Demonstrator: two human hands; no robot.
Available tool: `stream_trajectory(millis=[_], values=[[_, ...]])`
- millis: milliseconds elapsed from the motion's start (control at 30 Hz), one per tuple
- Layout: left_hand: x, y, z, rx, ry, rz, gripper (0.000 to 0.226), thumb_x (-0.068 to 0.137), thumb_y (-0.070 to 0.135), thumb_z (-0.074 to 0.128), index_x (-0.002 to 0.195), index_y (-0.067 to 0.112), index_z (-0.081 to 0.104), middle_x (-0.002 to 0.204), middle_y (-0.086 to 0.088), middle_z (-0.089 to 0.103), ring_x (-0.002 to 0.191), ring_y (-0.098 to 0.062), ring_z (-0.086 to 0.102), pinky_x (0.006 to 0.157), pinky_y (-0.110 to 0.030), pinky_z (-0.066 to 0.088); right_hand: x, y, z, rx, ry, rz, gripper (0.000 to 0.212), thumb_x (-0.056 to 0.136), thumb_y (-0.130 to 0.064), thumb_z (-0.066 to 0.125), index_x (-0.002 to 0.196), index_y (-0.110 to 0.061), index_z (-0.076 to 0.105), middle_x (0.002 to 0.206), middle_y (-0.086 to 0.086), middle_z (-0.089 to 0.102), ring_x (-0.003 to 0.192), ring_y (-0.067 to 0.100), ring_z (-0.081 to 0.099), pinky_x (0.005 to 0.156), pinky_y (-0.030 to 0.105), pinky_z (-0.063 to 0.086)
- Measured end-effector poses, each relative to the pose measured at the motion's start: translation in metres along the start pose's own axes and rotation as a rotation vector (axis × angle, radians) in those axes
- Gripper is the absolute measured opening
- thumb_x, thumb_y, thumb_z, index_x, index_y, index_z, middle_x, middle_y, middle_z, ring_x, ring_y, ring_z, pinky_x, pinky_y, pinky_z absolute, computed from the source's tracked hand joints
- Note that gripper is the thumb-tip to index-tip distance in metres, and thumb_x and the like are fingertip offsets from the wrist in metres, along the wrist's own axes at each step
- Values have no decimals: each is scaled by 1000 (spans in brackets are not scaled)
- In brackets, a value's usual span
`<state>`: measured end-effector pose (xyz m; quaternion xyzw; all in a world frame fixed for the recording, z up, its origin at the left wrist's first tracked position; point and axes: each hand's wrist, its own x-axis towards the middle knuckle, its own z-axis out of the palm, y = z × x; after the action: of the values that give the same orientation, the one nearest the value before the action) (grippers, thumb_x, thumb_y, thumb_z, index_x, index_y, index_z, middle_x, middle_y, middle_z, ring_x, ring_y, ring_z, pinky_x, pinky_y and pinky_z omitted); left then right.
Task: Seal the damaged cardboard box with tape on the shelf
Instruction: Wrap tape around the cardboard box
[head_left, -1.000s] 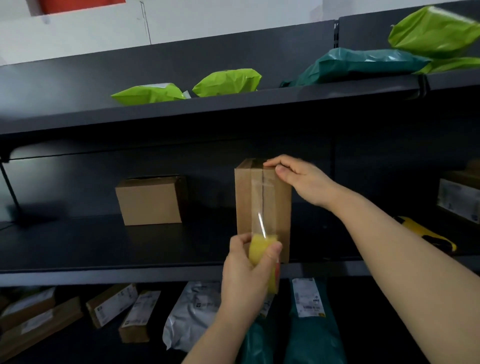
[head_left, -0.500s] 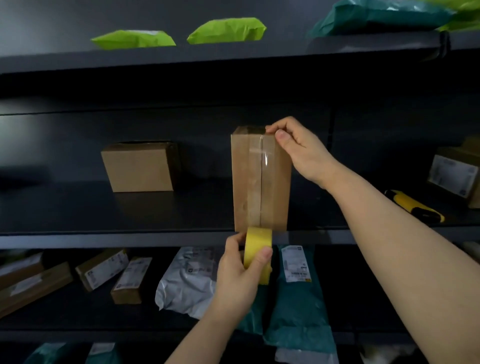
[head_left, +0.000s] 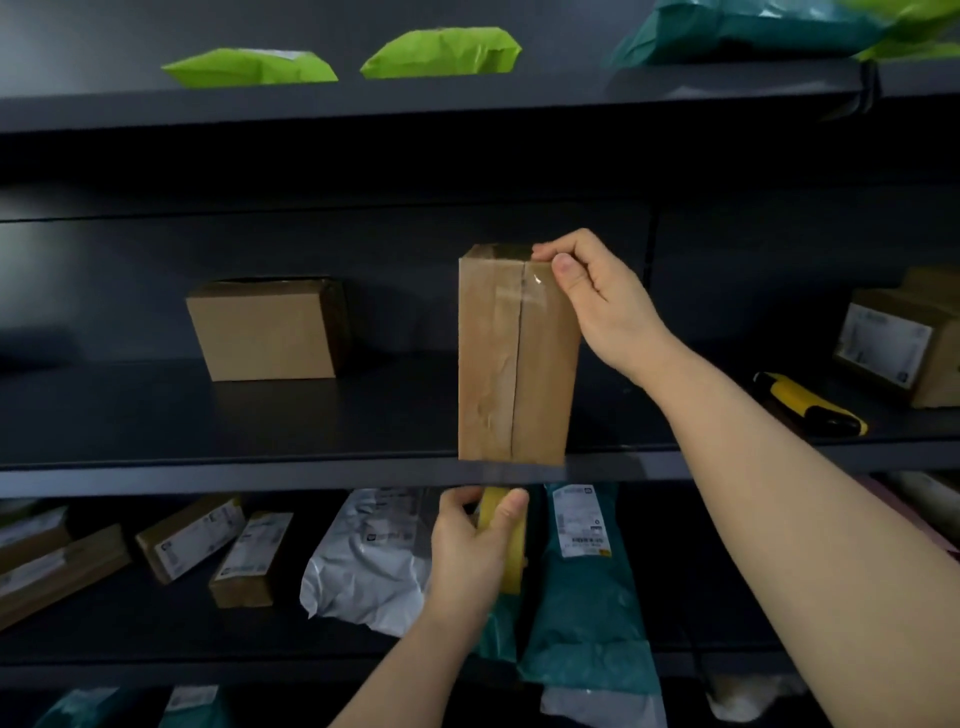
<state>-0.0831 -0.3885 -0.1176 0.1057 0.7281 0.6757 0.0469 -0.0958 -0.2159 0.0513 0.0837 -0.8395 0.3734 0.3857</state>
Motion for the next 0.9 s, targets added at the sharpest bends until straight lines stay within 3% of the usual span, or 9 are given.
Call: stream_trajectory(millis=[67,167,233,367,500,667,900], values=[[-4,-4,0,-40,-35,30,50,78,52,65,116,22,55,105,5,68,88,-3,68,77,-27,57,0,6,-4,27,34,21,19,105,-25,39,111,-26,57,118,-15,57,113,4,52,93,21,41],[-1,-7,3,-63,-46,62,24,90,39,64,109,27,57,103,3,68,87,-6,69,80,-36,59,-1,9,-7,33,48,24,21,105,-24,38,112,-23,58,112,-21,56,104,-9,51,83,4,39],[4,-4,6,-53,11,51,19,91,35,67,103,25,58,101,0,68,89,-12,68,83,-42,58,2,6,-5,2,19,10,21,105,-23,38,112,-24,58,111,-15,58,103,-3,53,84,8,40],[4,-4,11,-96,83,9,25,87,37,73,99,23,56,97,-2,68,88,-16,68,83,-46,58,14,3,-1,-114,-28,-29,23,104,-23,39,111,-27,60,112,-2,62,109,15,53,92,29,43],[2,-3,14,-104,128,31,28,85,37,74,101,24,55,95,0,67,83,-12,68,78,-42,59,20,-1,-3,-149,8,-29,22,104,-25,39,109,-29,60,107,-4,62,104,12,53,86,26,43],[5,1,19,-133,115,23,20,88,39,71,100,30,58,100,2,69,92,-15,68,85,-44,57,21,-3,5,-123,52,-22,24,104,-23,38,108,-26,61,95,-18,58,103,12,51,80,20,38],[8,6,25,-161,111,-5,9,90,34,68,95,27,64,90,-1,70,81,-18,69,78,-46,59,20,-2,-2,-101,18,-10,22,104,-25,39,105,-31,60,108,0,62,105,15,54,83,25,41]])
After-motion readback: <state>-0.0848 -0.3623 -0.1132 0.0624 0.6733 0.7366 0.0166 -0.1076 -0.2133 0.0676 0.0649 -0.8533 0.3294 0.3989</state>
